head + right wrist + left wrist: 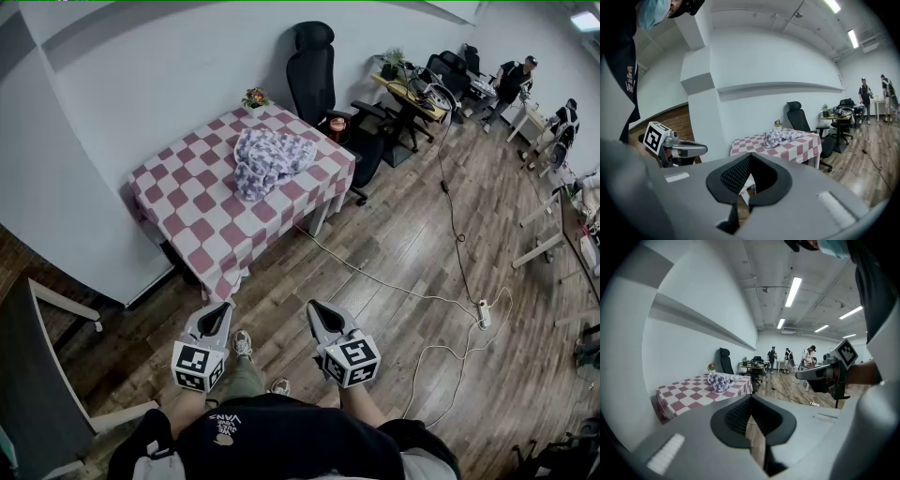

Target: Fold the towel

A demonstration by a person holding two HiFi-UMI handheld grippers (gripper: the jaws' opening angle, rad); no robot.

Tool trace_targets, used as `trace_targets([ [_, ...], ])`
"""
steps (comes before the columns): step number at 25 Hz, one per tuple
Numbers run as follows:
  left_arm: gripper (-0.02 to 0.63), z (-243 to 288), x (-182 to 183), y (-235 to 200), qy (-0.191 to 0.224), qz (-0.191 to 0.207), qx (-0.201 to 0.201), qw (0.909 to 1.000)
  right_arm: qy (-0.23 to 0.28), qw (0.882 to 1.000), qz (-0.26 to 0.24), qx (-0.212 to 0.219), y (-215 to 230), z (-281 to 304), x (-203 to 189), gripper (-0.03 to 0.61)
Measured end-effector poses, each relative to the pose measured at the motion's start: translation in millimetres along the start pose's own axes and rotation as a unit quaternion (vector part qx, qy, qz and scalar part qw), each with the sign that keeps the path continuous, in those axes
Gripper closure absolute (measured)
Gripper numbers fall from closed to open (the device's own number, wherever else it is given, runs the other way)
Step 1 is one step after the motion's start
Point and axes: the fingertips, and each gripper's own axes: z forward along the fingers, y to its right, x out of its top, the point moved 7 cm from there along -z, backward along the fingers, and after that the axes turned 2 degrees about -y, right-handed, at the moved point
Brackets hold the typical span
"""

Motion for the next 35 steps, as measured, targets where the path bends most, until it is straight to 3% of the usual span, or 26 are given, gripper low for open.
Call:
trace_targets([
  [6, 0.598, 29, 17, -28, 0.035, 0.003, -0.015, 0.9993, 0.05, 0.999, 0.011, -0.006, 13, 38, 27, 0.574],
  [7, 0.573, 36, 19, -34, 0.042, -0.001, -0.021, 0.9989, 0.055, 0.998, 0.014, -0.013, 17, 45, 32, 0.574],
  [8, 0.496, 44, 22, -40, 0.046, -0.004, -0.027, 0.9986, 0.06, 0.998, 0.019, -0.018, 21, 54, 36, 0.569],
  [9, 0.434, 51, 24, -47, 0.049, -0.004, -0.033, 0.9983, 0.065, 0.997, 0.025, -0.022, 24, 62, 41, 0.501],
  [10, 0.428, 58, 27, -54, 0.05, -0.003, -0.037, 0.9981, 0.068, 0.997, 0.031, -0.025, 26, 72, 45, 0.45],
  [13, 0.409, 73, 35, -79, 0.052, 0.0, -0.042, 0.9978, 0.066, 0.997, 0.029, -0.023, 26, 104, 57, 0.388],
  [17, 0.402, 91, 44, -112, 0.053, 0.004, -0.048, 0.9974, 0.064, 0.997, 0.022, -0.032, 24, 140, 71, 0.387],
  [27, 0.369, 129, 53, -186, 0.032, 0.023, -0.071, 0.9967, 0.066, 0.993, 0.059, -0.074, 33, 202, 78, 0.387],
  [35, 0.345, 168, 44, -206, 0.0, 0.006, -0.074, 0.9973, 0.036, 0.994, 0.063, -0.081, 64, 236, 77, 0.387],
])
